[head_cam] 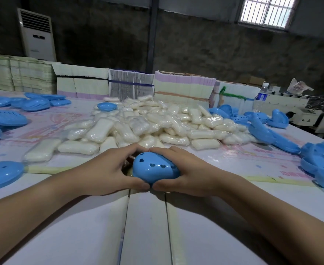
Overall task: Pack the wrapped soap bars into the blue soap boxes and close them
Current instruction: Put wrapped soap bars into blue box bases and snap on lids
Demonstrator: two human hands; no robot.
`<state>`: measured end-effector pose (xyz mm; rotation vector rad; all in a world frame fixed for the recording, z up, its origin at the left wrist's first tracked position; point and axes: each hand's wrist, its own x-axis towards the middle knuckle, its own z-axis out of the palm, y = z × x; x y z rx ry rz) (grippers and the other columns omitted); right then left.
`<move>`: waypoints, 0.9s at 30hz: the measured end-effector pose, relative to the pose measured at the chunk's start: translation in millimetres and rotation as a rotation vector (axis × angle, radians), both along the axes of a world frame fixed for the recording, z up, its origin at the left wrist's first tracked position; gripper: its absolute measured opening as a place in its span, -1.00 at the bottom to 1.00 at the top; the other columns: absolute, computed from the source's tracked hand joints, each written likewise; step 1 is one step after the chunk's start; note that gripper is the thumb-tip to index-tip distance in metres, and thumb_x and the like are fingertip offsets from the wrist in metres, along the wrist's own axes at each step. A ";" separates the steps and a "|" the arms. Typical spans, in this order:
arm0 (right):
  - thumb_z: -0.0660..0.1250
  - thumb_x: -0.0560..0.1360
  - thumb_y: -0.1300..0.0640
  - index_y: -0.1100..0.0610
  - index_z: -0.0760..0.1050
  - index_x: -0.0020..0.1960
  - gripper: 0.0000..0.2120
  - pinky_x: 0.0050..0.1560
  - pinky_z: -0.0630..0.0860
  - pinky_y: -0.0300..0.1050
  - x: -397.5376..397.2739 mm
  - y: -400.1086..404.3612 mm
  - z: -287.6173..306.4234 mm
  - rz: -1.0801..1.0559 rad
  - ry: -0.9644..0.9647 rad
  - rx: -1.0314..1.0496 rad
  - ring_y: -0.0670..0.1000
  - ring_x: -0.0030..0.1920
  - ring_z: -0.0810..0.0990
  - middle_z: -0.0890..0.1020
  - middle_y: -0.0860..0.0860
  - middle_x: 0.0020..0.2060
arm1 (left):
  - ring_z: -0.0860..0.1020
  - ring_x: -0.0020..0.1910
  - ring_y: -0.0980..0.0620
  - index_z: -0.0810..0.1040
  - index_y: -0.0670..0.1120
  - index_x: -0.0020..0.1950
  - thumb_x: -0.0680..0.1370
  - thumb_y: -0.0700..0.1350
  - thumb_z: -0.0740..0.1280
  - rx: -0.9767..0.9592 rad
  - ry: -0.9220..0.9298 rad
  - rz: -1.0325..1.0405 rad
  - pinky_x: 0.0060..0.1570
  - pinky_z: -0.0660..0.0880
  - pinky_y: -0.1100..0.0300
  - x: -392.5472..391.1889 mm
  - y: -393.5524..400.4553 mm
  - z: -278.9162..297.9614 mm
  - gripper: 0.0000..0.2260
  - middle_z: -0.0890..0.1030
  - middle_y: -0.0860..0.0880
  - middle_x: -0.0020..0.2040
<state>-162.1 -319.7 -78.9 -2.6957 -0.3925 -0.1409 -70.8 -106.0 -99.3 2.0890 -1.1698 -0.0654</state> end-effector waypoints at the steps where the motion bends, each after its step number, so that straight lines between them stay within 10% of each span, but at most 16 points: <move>1: 0.44 0.41 -0.17 -0.30 0.20 0.41 -0.34 0.20 0.43 0.00 0.2 0.3 0.9 -0.002 0.006 -0.013 -0.07 0.13 0.40 0.44 -0.07 0.12 | 0.56 0.12 0.25 0.48 0.32 0.17 0.20 0.28 0.53 0.002 0.001 0.008 0.11 0.54 0.12 0.5 0.1 0.6 -0.44 0.61 0.31 0.08; 10: 0.43 0.41 -0.22 -0.26 0.21 0.42 -0.34 0.15 0.42 -0.05 -0.5 0.5 0.9 -0.001 -0.013 -0.090 -0.10 0.10 0.37 0.43 -0.11 0.11 | 0.54 0.13 0.36 0.49 0.29 0.20 0.26 0.25 0.53 0.055 0.012 -0.011 0.01 0.45 0.49 -1.8 4.7 1.9 -0.46 0.58 0.39 0.11; 27: 0.37 0.34 -0.37 -0.25 0.31 0.33 -0.38 0.01 0.50 -0.18 -19.9 -22.7 6.2 -0.183 -0.118 0.028 -0.17 0.00 0.51 0.52 -0.23 0.08 | 0.50 0.18 0.37 0.37 0.48 0.25 0.25 0.45 0.37 0.013 -0.050 -0.012 0.10 0.43 0.38 1.3 11.4 -4.1 -0.42 0.52 0.44 0.15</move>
